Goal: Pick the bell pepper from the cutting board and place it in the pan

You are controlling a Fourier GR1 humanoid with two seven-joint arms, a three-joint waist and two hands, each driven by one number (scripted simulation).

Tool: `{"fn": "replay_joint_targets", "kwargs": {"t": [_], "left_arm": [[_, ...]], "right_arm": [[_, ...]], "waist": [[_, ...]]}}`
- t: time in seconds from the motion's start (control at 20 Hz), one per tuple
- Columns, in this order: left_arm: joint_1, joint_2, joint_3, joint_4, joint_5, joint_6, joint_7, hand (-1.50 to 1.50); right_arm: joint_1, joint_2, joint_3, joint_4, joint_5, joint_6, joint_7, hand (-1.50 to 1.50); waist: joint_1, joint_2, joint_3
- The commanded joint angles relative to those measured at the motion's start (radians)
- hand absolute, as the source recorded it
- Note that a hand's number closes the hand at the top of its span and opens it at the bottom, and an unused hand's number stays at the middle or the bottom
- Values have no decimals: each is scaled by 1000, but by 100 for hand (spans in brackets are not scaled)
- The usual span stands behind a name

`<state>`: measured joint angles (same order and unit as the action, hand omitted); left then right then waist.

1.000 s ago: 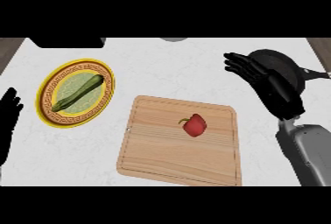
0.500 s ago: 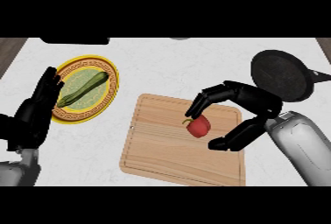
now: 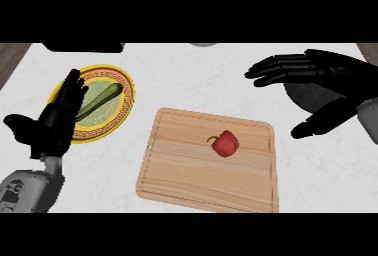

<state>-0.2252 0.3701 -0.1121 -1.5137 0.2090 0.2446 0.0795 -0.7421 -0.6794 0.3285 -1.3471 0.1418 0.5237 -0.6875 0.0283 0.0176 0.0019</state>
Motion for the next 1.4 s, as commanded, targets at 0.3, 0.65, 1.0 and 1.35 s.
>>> {"fn": "replay_joint_targets", "kwargs": {"t": [0.3,0.65,1.0,1.35], "left_arm": [[-32,-8,29,65,-7,-37,-15,0],[-5,-29,39,62,-24,-42,-19,0],[8,-46,46,58,-39,-40,-43,0],[34,-42,84,62,-35,-89,-58,0]], "right_arm": [[-233,-7,103,5,150,92,-1,-150],[-273,95,132,-6,204,68,55,-150],[-131,29,204,-216,146,181,90,-150],[-23,44,210,-294,270,140,177,-150]], "waist": [[-14,-15,-3],[-12,-16,-2],[-30,-20,-2],[-26,-19,-2]]}}
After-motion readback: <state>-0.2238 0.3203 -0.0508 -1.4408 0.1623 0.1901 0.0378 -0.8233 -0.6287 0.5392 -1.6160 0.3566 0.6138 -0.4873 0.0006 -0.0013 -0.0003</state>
